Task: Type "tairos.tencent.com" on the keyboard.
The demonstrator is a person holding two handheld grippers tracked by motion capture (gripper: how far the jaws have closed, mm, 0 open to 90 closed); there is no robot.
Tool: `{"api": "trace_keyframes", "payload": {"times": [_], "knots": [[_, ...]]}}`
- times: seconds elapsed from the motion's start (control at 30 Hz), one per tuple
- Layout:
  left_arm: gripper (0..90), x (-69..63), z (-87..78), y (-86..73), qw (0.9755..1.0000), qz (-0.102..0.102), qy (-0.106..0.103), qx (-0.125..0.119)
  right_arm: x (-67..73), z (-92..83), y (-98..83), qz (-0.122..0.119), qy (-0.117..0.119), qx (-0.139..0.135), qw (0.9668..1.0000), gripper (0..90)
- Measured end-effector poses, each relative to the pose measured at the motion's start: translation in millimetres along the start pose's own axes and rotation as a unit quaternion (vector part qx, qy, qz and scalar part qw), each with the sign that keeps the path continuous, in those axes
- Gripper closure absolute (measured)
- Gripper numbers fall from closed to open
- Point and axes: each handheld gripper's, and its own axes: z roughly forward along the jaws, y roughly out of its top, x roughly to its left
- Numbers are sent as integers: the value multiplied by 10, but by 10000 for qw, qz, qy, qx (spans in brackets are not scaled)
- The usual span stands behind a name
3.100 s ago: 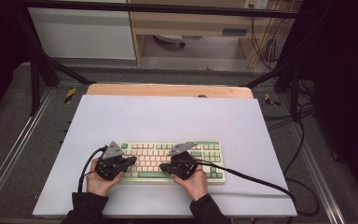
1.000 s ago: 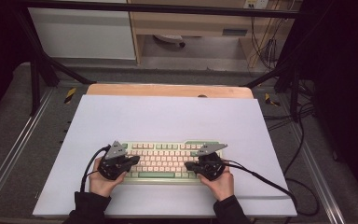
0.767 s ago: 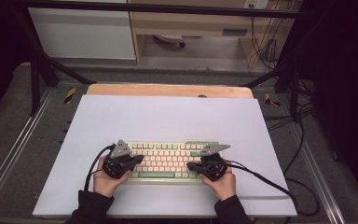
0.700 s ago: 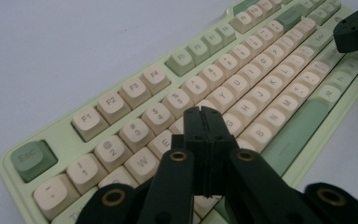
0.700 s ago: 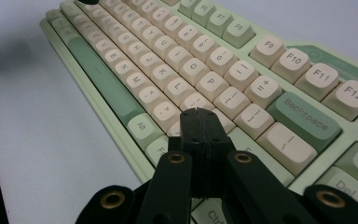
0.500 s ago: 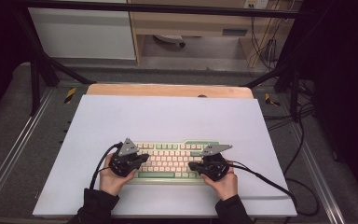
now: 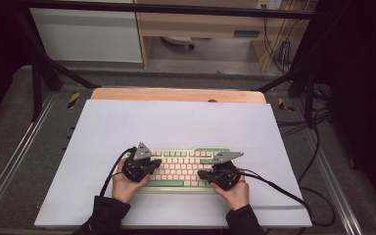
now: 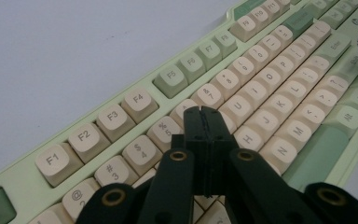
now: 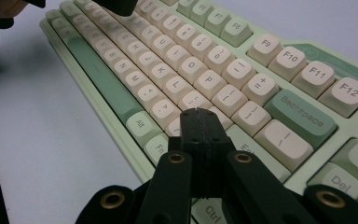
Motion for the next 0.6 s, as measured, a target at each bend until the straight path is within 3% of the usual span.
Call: {"api": "trace_keyframes", "payload": {"times": [0.6], "knots": [[899,-7,86,-53,10000,46,-40,76,-2,1,0,2,-7,-23,10000,900]]}}
